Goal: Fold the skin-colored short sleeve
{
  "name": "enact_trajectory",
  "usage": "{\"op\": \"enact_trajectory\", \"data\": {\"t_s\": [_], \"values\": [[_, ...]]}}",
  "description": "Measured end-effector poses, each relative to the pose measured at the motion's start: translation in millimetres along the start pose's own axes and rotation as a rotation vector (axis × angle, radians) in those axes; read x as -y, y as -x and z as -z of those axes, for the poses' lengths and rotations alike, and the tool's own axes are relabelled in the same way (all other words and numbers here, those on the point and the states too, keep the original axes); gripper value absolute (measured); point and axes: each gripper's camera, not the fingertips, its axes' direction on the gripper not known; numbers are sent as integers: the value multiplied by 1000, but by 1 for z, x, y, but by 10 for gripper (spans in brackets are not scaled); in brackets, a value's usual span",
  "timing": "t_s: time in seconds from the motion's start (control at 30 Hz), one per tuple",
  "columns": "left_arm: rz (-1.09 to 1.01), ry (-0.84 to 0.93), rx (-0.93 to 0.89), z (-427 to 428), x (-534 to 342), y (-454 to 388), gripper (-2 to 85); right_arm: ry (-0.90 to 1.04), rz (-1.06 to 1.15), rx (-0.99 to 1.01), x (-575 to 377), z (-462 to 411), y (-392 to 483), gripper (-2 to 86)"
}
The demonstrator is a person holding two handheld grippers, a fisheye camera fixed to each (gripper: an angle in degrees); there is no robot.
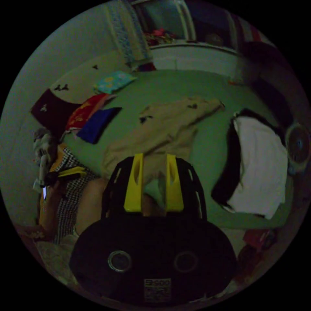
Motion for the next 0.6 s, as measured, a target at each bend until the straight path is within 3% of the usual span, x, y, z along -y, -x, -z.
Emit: {"op": "enact_trajectory", "data": {"t_s": [0.13, 0.37, 0.6], "values": [[-19, 54, 8, -35, 20, 9, 137, 90, -42, -129, -4, -42, -23, 106], [3, 128, 27, -95, 56, 20, 125, 139, -159, -150, 17, -85, -53, 94], [4, 140, 196, -119, 86, 20, 52, 18, -28, -159, -2, -25, -45, -11]]}}
